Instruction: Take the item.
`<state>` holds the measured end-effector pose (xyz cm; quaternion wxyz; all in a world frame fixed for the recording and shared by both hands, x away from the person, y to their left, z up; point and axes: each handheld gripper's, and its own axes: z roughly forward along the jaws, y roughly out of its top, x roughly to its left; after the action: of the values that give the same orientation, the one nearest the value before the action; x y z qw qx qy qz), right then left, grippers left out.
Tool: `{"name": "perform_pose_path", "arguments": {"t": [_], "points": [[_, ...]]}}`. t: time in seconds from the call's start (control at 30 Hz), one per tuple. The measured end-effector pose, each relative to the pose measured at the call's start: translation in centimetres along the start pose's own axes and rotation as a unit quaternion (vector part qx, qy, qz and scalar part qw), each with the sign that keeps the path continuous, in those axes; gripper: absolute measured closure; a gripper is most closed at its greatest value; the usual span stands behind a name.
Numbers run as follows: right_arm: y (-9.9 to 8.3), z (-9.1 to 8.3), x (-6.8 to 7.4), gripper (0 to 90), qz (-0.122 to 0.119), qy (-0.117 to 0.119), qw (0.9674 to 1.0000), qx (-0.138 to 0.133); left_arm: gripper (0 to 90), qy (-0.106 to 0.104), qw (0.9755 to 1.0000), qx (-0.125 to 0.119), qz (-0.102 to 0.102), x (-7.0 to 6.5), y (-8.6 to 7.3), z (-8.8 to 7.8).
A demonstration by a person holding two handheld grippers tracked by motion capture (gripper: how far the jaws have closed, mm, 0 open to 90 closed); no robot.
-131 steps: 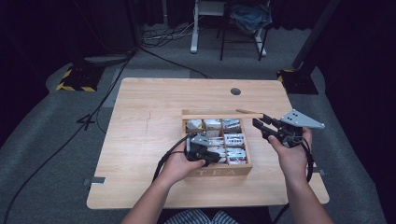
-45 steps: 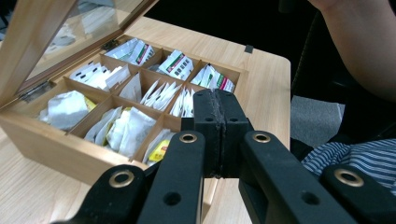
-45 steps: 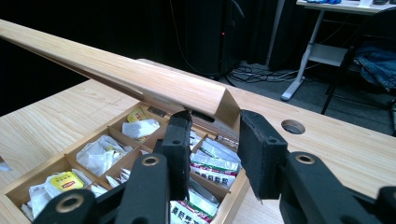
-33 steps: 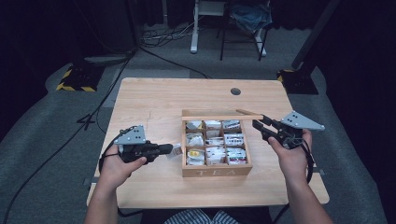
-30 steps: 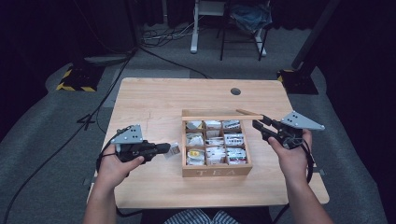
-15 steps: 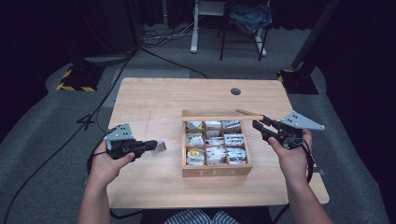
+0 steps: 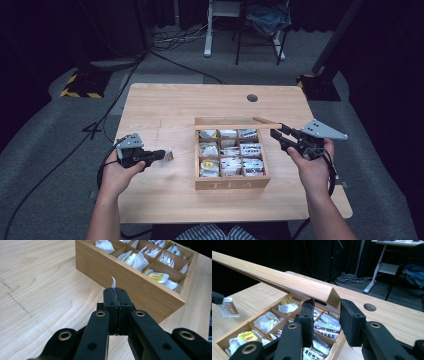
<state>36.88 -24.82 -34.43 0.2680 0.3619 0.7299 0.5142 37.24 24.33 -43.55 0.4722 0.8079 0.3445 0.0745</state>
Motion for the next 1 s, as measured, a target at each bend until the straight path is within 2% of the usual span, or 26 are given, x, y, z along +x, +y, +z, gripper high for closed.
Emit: {"name": "perform_pose_path", "arguments": {"t": [0.23, 0.53, 0.77, 1.0], "points": [[0.0, 0.0, 0.0, 64.5, -0.001, 0.0, 1.0, 0.0, 88.6, -0.012, 0.9998, 0.002, -0.016, 0.5, -0.5, 0.7], [-0.1, 0.0, 0.0, 64.2, -0.001, 0.0, 1.0, 0.0, 88.6, -0.001, 0.9992, 0.0, -0.04, 1.4, -1.3, 1.2], [-0.3, 0.4, 0.2, 61.1, -0.005, -0.003, 0.9999, 0.01, 88.6, 0.016, 0.9989, 0.005, -0.045, 1.9, -1.7, 1.3], [-0.2, 0.4, 0.2, 61.1, -0.006, -0.005, 0.9999, 0.012, 88.2, 0.021, 0.9986, 0.008, -0.048, 2.2, -2.1, 1.5]]}}
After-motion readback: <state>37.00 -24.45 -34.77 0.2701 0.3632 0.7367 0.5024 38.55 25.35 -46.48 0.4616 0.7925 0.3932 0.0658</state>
